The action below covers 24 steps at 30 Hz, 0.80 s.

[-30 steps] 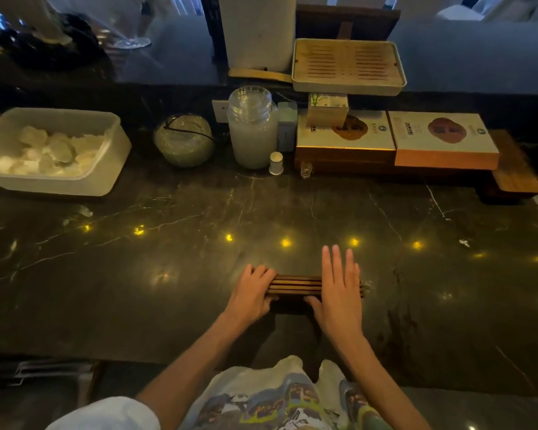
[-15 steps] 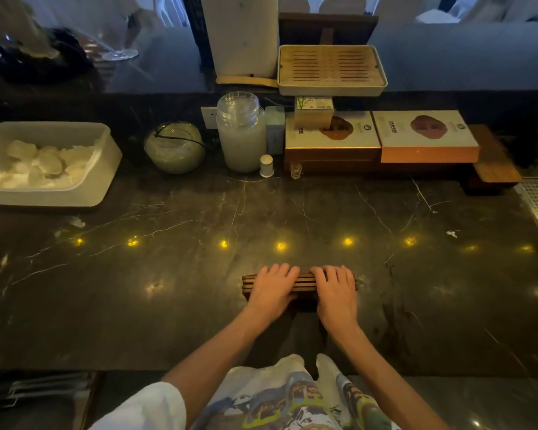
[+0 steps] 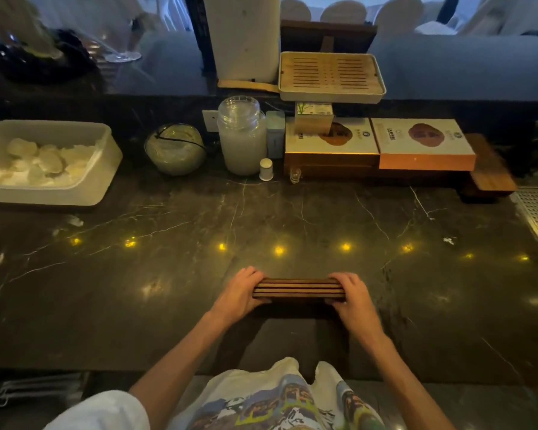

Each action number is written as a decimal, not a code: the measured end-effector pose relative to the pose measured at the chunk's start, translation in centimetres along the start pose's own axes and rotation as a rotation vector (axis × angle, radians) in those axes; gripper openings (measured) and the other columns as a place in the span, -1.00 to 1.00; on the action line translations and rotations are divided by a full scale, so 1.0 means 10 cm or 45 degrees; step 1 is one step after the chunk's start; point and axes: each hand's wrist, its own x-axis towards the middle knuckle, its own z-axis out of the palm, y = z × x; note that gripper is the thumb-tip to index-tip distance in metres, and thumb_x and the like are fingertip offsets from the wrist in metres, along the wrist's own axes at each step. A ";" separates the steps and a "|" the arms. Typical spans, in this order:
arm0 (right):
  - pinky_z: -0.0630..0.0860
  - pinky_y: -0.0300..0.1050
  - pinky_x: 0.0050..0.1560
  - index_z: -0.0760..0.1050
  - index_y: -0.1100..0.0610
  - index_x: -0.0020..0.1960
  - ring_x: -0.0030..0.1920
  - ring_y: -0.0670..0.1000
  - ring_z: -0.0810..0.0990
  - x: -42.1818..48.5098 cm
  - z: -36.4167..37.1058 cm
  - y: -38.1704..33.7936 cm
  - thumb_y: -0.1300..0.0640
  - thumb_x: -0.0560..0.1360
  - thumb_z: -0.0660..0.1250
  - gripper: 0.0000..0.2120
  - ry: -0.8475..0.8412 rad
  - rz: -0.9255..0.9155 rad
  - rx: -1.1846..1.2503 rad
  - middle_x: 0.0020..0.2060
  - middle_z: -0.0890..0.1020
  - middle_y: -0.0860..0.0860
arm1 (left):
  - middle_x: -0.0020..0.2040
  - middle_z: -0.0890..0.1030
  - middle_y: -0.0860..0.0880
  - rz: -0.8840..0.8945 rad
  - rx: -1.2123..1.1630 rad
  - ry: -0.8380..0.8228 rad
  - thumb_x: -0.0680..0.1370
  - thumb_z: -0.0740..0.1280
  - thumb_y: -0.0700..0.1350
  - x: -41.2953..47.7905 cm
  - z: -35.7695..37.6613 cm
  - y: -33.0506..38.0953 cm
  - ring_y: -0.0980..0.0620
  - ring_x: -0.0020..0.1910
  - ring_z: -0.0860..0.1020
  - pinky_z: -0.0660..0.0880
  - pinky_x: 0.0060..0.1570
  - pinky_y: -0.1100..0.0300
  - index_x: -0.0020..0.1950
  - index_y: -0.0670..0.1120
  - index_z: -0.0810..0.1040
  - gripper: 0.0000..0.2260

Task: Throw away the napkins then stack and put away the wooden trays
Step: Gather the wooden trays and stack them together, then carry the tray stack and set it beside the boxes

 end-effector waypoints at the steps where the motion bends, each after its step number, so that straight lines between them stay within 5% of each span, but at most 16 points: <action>1: 0.49 -0.11 0.26 0.43 -0.10 0.24 0.19 -0.24 0.45 0.00 -0.05 0.09 0.23 0.39 0.48 -0.49 -0.029 0.029 0.142 0.15 0.49 -0.18 | 0.06 0.48 0.11 0.004 -0.009 0.012 0.46 0.41 0.12 0.00 0.00 0.01 0.19 0.02 0.42 0.43 0.03 0.29 0.19 0.03 0.50 -0.64; 5: 0.53 -0.14 0.19 0.41 -0.11 0.20 0.15 -0.25 0.53 0.03 -0.11 0.18 0.23 0.40 0.48 -0.52 -0.148 0.110 0.360 0.09 0.55 -0.18 | 0.06 0.51 0.07 -0.024 -0.188 0.082 0.42 0.48 0.04 -0.05 0.03 -0.01 0.21 0.02 0.48 0.47 0.05 0.30 0.16 -0.01 0.50 -0.63; 14: 0.54 -0.13 0.21 0.36 -0.12 0.23 0.16 -0.23 0.55 0.12 -0.14 0.20 0.22 0.47 0.43 -0.55 -0.270 0.151 0.502 0.09 0.60 -0.14 | 0.13 0.56 0.00 -0.497 -0.885 0.084 0.37 0.55 -0.22 -0.11 0.10 -0.11 0.07 0.17 0.58 0.56 0.11 0.27 0.17 0.11 0.36 -0.47; 17: 0.60 -0.13 0.10 0.37 -0.02 0.28 0.16 -0.10 0.59 0.30 -0.32 0.09 0.09 0.45 0.46 -0.54 -0.397 0.274 0.752 0.15 0.58 -0.05 | 0.15 0.59 -0.06 -0.661 -1.007 0.101 0.44 0.50 -0.16 0.02 0.02 -0.19 -0.02 0.17 0.57 0.54 0.10 0.30 0.22 -0.04 0.42 -0.58; 20: 0.61 -0.22 -0.06 0.43 -0.06 0.26 0.08 -0.10 0.65 0.40 -0.54 -0.05 -0.10 0.40 0.50 -0.51 -0.471 0.438 1.035 0.16 0.60 0.00 | 0.20 0.60 -0.13 -0.751 -1.260 0.077 0.41 0.48 0.14 0.15 -0.23 -0.16 -0.07 0.14 0.61 0.57 0.08 0.08 0.25 -0.08 0.47 -0.49; 24: 0.62 0.02 0.02 0.45 0.01 0.29 0.12 0.11 0.66 0.39 -0.60 -0.13 -0.07 0.34 0.55 -0.42 -0.489 0.607 1.368 0.14 0.66 0.09 | 0.14 0.60 -0.13 -0.786 -1.411 0.131 0.37 0.45 0.25 0.17 -0.44 0.02 0.00 0.00 0.66 0.60 -0.11 0.15 0.23 -0.06 0.47 -0.43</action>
